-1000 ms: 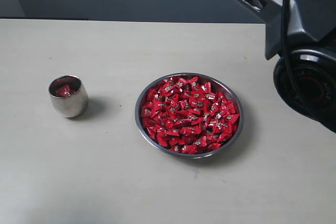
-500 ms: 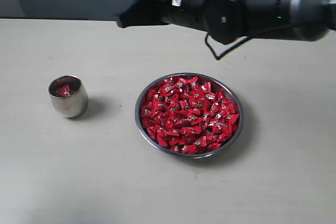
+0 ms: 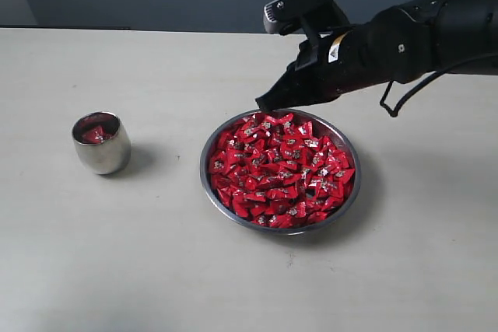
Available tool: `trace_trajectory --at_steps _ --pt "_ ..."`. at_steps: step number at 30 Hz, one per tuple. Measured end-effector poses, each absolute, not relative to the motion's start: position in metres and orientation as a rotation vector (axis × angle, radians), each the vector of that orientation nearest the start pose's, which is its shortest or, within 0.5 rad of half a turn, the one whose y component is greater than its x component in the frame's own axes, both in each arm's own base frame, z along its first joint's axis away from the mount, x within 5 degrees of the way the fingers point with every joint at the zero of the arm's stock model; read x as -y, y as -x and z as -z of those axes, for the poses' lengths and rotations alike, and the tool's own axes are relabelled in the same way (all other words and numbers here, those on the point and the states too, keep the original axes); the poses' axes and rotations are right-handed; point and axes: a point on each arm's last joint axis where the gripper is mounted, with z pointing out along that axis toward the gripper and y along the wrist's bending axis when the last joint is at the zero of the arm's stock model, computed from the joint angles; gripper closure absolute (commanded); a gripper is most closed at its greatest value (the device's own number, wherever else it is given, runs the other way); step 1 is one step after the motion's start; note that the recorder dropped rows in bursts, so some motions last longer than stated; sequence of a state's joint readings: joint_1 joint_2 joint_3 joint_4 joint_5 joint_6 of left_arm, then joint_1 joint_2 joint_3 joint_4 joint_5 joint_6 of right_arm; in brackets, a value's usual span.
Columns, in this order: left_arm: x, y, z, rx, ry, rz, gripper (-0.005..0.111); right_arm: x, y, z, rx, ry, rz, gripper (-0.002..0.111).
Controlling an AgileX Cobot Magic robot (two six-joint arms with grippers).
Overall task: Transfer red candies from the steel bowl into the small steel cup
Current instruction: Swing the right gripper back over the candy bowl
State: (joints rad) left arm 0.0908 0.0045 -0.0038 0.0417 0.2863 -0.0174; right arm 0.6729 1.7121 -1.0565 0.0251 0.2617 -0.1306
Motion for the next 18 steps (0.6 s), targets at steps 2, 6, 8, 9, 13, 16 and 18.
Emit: trace_trajectory --at_steps 2,6,8,9,13,16,18 --pt "-0.006 -0.055 -0.188 -1.77 0.069 -0.093 0.106 -0.222 -0.283 -0.211 -2.277 0.935 -0.249 0.109" --pt "-0.006 -0.055 -0.188 -1.77 0.069 -0.093 0.106 -0.212 -0.283 -0.207 -2.343 0.966 -0.198 0.109" --pt "-0.006 -0.055 -0.188 -1.77 0.069 -0.093 0.106 -0.207 -0.284 -0.205 -2.384 0.965 -0.18 0.109" --pt "-0.006 -0.055 -0.188 -1.77 0.069 -0.093 0.106 -0.204 -0.284 -0.205 -2.409 0.953 -0.175 0.109" --pt "-0.006 -0.055 -0.188 -1.77 0.069 -0.093 0.106 -0.194 -0.293 -0.208 -2.47 0.9 -0.155 0.109" --pt "-0.006 -0.055 -0.188 -1.77 0.069 -0.093 0.106 -0.191 -0.3 -0.207 -2.517 0.88 -0.144 0.109" --pt "-0.006 -0.055 -0.188 -1.77 0.069 -0.093 0.106 -0.192 -0.304 -0.203 -2.572 0.87 -0.148 0.109"
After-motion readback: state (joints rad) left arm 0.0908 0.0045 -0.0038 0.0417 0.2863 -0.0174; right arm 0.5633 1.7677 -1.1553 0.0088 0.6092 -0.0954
